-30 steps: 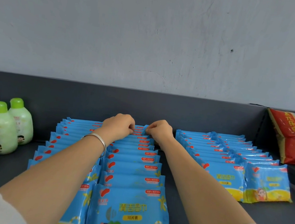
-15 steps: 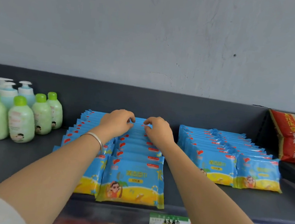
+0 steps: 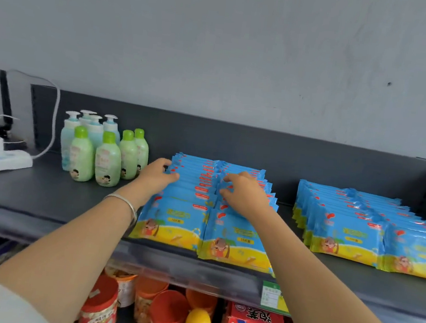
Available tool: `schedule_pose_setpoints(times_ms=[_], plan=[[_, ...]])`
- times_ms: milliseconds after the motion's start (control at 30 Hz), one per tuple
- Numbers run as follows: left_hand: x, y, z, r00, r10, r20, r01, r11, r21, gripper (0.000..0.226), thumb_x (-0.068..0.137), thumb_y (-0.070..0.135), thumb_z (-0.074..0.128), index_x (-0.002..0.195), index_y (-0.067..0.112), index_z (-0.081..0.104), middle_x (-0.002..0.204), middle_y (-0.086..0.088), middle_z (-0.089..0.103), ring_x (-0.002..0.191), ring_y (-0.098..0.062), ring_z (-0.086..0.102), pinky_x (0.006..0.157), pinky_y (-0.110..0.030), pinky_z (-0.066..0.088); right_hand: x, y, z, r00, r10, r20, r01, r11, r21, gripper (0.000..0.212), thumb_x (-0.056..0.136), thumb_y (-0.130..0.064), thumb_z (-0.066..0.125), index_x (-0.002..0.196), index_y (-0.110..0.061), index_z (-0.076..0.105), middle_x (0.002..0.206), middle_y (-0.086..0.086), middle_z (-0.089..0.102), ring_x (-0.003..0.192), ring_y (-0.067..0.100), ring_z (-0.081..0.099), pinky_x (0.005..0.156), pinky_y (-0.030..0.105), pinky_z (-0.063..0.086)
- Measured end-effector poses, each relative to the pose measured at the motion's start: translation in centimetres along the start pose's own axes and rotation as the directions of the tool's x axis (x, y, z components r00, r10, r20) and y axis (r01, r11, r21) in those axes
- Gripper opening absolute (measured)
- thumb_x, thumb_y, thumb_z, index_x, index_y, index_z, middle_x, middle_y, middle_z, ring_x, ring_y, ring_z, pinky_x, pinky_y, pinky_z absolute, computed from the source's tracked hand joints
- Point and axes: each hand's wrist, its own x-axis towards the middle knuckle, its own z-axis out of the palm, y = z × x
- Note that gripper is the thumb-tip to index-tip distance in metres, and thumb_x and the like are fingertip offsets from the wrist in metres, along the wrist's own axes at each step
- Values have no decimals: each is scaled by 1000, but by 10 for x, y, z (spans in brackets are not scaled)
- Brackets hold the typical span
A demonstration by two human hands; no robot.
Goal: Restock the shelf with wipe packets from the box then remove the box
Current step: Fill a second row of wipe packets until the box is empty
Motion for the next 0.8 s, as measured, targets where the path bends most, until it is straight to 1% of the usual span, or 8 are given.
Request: schedule_pose_setpoints(times_ms=[200,333,400,467,533,600,667,800], plan=[[2,-17,-3,983,-114,142,157,927,-340,71,92,16,59,149,15,18,142,-9,42,116,-27,54,84,-37,48,-16,-9,2,977,192,-93,-200,977,-80,46,93,-39,48,135,-21,48,142,5,43,129,26,42,109,46,33],[6,-30,-2,943,-134,303,260,866,-427,22,94,26,56,114,19,51,118,-8,62,92,-22,63,74,-38,51,-33,-3,-1,886,423,-190,-437,898,-38,53,92,-44,51,137,-19,42,145,9,34,135,31,32,109,46,30],[9,-36,1,924,-117,365,293,830,-475,22,95,26,54,114,15,54,107,-10,68,91,-24,66,79,-41,54,-40,2,-2,826,544,-148,-542,838,58,59,90,-48,52,139,-19,36,145,11,31,131,36,35,103,46,34],[10,-37,4,927,-83,367,276,812,-514,10,97,22,51,104,16,56,92,-5,68,77,-19,67,58,-29,57,-44,8,-1,777,626,-70,-607,773,183,65,87,-53,53,139,-20,32,138,12,37,120,36,46,96,45,42],[9,-36,5,930,-62,362,263,801,-538,6,97,19,50,97,18,56,88,-3,67,70,-16,66,46,-23,53,-48,11,2,766,642,-21,-608,735,301,64,87,-54,54,136,-19,32,125,7,50,103,28,56,87,41,49],[8,-38,4,932,-42,359,249,795,-554,14,97,19,51,109,14,55,99,-8,68,78,-20,67,55,-28,55,-50,10,3,774,634,-13,-582,719,381,64,88,-50,55,137,-18,31,109,-1,54,88,20,59,80,38,53],[10,-39,5,932,-40,360,252,785,-566,28,95,20,53,122,12,50,107,-10,67,85,-23,67,63,-33,54,-51,9,3,784,621,-27,-556,720,416,62,88,-47,59,136,-16,33,104,-4,53,87,18,60,83,42,55],[9,-36,5,931,-25,364,245,783,-572,22,96,19,52,117,14,49,100,-9,67,80,-22,66,61,-33,52,-49,7,2,805,593,-12,-530,728,435,58,85,-47,63,129,-19,37,105,-4,58,90,19,64,85,44,55]])
